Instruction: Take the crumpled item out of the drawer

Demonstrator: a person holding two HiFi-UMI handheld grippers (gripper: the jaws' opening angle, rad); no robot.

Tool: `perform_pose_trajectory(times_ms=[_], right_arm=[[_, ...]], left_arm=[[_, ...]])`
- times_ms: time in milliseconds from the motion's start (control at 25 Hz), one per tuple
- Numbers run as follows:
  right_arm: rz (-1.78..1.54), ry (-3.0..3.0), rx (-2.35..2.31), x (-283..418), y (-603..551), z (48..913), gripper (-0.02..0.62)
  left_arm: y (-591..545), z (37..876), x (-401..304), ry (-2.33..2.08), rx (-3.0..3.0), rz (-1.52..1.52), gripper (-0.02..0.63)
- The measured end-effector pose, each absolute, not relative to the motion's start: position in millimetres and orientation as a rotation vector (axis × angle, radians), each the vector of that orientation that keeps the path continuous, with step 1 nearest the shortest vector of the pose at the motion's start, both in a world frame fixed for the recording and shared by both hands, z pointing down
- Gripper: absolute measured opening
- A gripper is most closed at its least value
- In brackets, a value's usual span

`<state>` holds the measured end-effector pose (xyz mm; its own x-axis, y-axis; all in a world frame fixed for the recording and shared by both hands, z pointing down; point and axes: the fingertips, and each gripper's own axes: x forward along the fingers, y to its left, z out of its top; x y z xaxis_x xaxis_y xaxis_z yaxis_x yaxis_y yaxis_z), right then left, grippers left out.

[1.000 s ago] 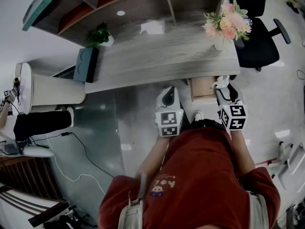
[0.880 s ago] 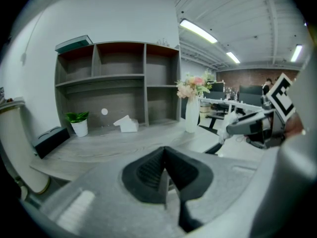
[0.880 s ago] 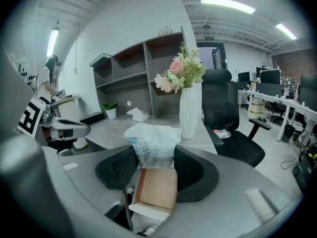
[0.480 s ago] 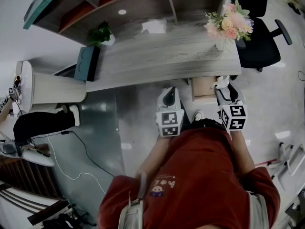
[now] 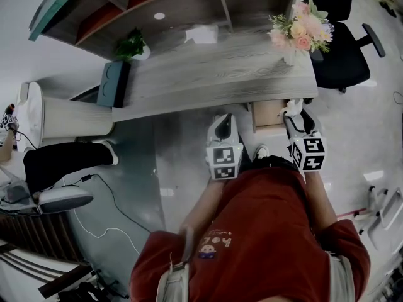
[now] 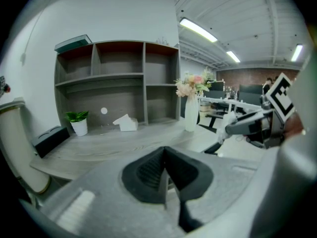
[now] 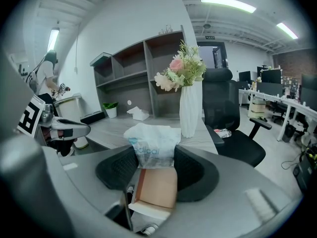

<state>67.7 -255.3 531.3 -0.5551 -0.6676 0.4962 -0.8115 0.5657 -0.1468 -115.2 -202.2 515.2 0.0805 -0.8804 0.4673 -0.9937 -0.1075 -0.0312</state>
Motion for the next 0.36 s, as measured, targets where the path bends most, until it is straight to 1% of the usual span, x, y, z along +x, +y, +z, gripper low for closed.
perform_pose_trajectory(times_ms=[360], right_arm=[[0.519, -2.416, 1.191, 69.8, -256.9, 533.8, 0.222]], left_arm=[[-204.4, 516.4, -111.8, -1.869, 2.068, 0.558, -0.002]])
